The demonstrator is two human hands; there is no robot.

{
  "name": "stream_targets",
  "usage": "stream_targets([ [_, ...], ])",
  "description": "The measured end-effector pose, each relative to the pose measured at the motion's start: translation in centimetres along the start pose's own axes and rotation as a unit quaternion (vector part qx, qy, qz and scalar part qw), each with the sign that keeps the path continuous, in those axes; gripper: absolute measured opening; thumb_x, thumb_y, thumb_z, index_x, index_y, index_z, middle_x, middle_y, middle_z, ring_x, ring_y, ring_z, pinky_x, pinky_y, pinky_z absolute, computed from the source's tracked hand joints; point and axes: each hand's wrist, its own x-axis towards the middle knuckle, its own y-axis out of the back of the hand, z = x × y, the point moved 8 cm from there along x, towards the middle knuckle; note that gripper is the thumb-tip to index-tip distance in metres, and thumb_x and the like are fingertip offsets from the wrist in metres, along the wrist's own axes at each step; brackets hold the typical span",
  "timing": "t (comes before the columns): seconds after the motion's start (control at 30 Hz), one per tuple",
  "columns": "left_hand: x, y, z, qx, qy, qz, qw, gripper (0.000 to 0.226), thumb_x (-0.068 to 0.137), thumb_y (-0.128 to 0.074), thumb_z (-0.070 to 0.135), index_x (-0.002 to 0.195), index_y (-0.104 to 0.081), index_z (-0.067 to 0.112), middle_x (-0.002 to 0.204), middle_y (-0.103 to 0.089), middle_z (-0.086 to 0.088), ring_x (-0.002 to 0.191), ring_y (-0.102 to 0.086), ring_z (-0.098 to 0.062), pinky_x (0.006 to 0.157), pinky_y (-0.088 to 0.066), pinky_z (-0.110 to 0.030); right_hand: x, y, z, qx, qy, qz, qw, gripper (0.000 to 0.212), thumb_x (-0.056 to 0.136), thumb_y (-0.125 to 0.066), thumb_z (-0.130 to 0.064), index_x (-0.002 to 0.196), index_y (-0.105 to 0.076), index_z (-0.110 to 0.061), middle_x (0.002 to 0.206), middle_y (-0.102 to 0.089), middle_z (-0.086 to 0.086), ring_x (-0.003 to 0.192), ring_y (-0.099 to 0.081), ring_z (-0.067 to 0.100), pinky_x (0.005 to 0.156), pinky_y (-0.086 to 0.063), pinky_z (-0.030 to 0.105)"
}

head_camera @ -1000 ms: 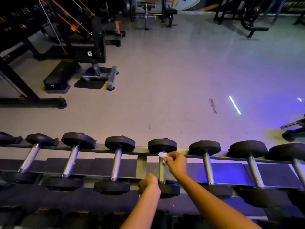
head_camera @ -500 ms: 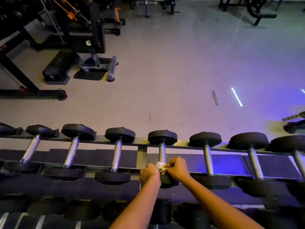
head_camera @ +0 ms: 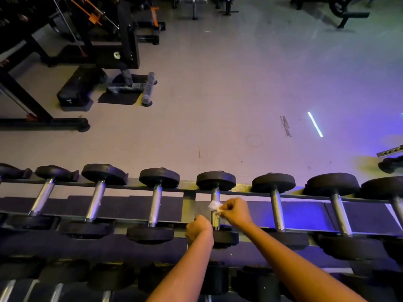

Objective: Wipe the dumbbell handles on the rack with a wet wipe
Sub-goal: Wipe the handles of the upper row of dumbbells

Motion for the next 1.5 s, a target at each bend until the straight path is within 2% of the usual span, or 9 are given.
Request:
stream_targets([
  [0.23, 1.0, -0.4, -0.7, 0.003, 0.004, 0.005, 1.000, 0.029, 0.090, -0.041, 0.026, 0.088, -0.059, 0.003, 0.096, -0.057, -0.018, 0.087, -0.058, -0.036, 0.085, -0.052, -0.047, -2.3, -0.5, 1.8, 0.008, 0.001, -0.025, 1.000, 0.009, 0.080, -0.074, -0.010, 0.074, -0.069, -0.014, 0.081, -0.069, 0.002, 0.080, -0.064, 0.010, 0.068, -0.051, 0.015],
  [0.43, 1.0, -0.5, -0.8, -0.016, 0.019, 0.003, 1.000, 0.026, 0.092, -0.042, 0.025, 0.084, -0.055, 0.005, 0.093, -0.054, -0.016, 0.092, -0.059, -0.036, 0.088, -0.052, -0.048, 0.5, 3.2, -1.6, 0.123, 0.021, 0.118, 0.985, 0.007, 0.084, -0.072, -0.016, 0.080, -0.069, -0.012, 0.074, -0.066, 0.002, 0.071, -0.061, 0.012, 0.060, -0.044, 0.016],
  [0.6, 0.6, -0.4, -0.4, -0.015, 0.020, 0.000, 1.000, 0.027, 0.095, -0.043, 0.026, 0.076, -0.047, 0.008, 0.079, -0.048, -0.011, 0.083, -0.053, -0.030, 0.088, -0.052, -0.045, 2.0, 1.6, -3.0, 0.086, 0.030, 0.098, 0.991, 0.012, 0.084, -0.072, -0.015, 0.074, -0.067, -0.012, 0.071, -0.064, 0.004, 0.068, -0.061, 0.012, 0.066, -0.051, 0.023],
  [0.7, 1.1, -0.6, -0.4, -0.003, 0.020, -0.005, 1.000, 0.026, 0.096, -0.043, 0.027, 0.080, -0.050, 0.008, 0.069, -0.042, -0.007, 0.079, -0.052, -0.028, 0.085, -0.052, -0.043, 1.3, 1.1, -1.8, 0.059, 0.016, 0.072, 0.996, 0.014, 0.081, -0.074, -0.014, 0.071, -0.066, -0.008, 0.069, -0.062, 0.002, 0.065, -0.057, 0.007, 0.060, -0.043, 0.016],
  [0.87, 1.9, -0.8, -0.7, 0.022, 0.005, 0.002, 1.000, 0.031, 0.095, -0.041, 0.030, 0.092, -0.058, 0.005, 0.089, -0.051, -0.014, 0.082, -0.055, -0.031, 0.085, -0.053, -0.045, -1.5, -1.1, 1.8, 0.038, -0.030, 0.006, 0.999, 0.018, 0.075, -0.080, -0.015, 0.065, -0.065, -0.009, 0.068, -0.064, 0.000, 0.071, -0.062, 0.009, 0.062, -0.048, 0.017],
  [1.03, 1.6, -0.5, -0.5, 0.003, -0.001, -0.001, 1.000, 0.031, 0.092, -0.043, 0.029, 0.088, -0.059, 0.003, 0.090, -0.058, -0.016, 0.074, -0.057, -0.031, 0.074, -0.055, -0.040, -2.0, -1.1, 1.7, 0.026, -0.021, -0.001, 0.999, 0.019, 0.074, -0.079, -0.014, 0.062, -0.064, -0.013, 0.073, -0.067, 0.004, 0.075, -0.065, 0.012, 0.065, -0.051, 0.019],
  [1.1, 1.0, -0.2, -0.2, 0.009, -0.018, -0.016, 1.000, 0.030, 0.093, -0.043, 0.027, 0.088, -0.058, 0.002, 0.087, -0.056, -0.015, 0.067, -0.053, -0.027, 0.065, -0.050, -0.036, -2.2, -0.8, 1.3, 0.030, -0.014, 0.002, 0.999, 0.016, 0.075, -0.078, -0.011, 0.065, -0.066, -0.010, 0.075, -0.068, 0.007, 0.076, -0.065, 0.014, 0.067, -0.054, 0.020],
  [1.27, 0.4, -0.4, 1.7, 0.161, -0.179, -0.092, 0.966, 0.032, 0.098, -0.042, 0.026, 0.104, -0.064, 0.004, 0.104, -0.062, -0.015, 0.085, -0.054, -0.026, 0.072, -0.042, -0.030, -4.5, 0.2, 0.9, 0.068, 0.000, 0.050, 0.996, 0.012, 0.077, -0.075, -0.012, 0.071, -0.064, -0.009, 0.076, -0.068, 0.005, 0.075, -0.066, 0.012, 0.068, -0.055, 0.021],
  [1.5, -3.8, 1.1, 1.6, 0.208, -0.345, -0.132, 0.906, 0.024, 0.099, -0.046, 0.019, 0.087, -0.064, 0.010, 0.092, -0.062, -0.009, 0.081, -0.053, -0.019, 0.069, -0.039, -0.027, -8.5, 3.2, 1.7, 0.214, -0.001, 0.135, 0.967, 0.013, 0.072, -0.074, 0.000, 0.069, -0.063, -0.007, 0.071, -0.067, 0.008, 0.071, -0.065, 0.021, 0.062, -0.053, 0.025],
])
